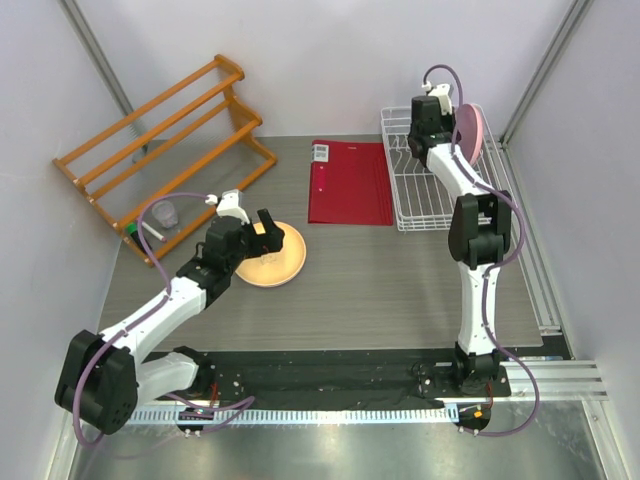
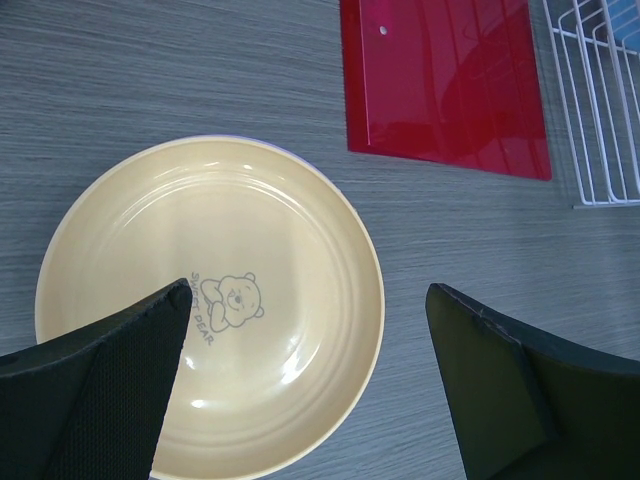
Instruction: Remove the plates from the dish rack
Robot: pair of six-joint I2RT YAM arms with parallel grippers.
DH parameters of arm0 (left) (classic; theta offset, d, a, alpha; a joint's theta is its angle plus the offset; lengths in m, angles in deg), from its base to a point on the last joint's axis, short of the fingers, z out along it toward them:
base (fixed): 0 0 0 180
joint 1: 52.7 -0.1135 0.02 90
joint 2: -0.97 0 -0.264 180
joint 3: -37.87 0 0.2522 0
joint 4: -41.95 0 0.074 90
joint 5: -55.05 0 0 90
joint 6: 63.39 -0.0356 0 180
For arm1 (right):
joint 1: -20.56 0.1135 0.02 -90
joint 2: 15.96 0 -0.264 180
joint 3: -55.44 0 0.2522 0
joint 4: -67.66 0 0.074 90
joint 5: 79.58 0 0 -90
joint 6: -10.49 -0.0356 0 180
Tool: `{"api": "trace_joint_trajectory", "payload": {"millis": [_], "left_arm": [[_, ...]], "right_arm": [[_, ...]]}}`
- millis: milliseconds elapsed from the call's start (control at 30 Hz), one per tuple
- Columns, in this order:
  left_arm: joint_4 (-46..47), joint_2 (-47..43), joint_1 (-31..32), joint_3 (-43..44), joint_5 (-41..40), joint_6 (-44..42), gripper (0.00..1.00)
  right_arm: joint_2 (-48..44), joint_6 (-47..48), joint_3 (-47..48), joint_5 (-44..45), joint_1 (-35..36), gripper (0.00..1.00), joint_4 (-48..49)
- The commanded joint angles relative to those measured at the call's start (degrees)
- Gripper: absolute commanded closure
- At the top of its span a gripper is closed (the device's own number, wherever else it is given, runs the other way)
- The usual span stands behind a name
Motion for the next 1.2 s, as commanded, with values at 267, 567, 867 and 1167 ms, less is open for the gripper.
{"api": "trace_joint_trajectory", "payload": {"millis": [267,567,867,1167], "left_arm": [[0.3,-1.3,-0.2,1.2,0.6,-0.8,0.01],[-0.1,-4.1,-0.2,1.7,3.3,0.6,0.01],[5.0,-7.4,-0.2,-0.1,7.3,2.2,0.0],[13.6,-3.1,-0.1,-1.8,11.8,5.1,0.01]], "right_arm": [[-17.8,14.0,-9.2,13.5,4.8,0.99,18.6],[-32.9,-4.6,-13.7,6.0,9.9,0.99,-0.7],[-50.9,-26.2,-35.2,-24.0,14.0,0.99,-7.4],[-56.0,-39.8,-51.6,-46.5,18.9,0.99,-0.9]]}}
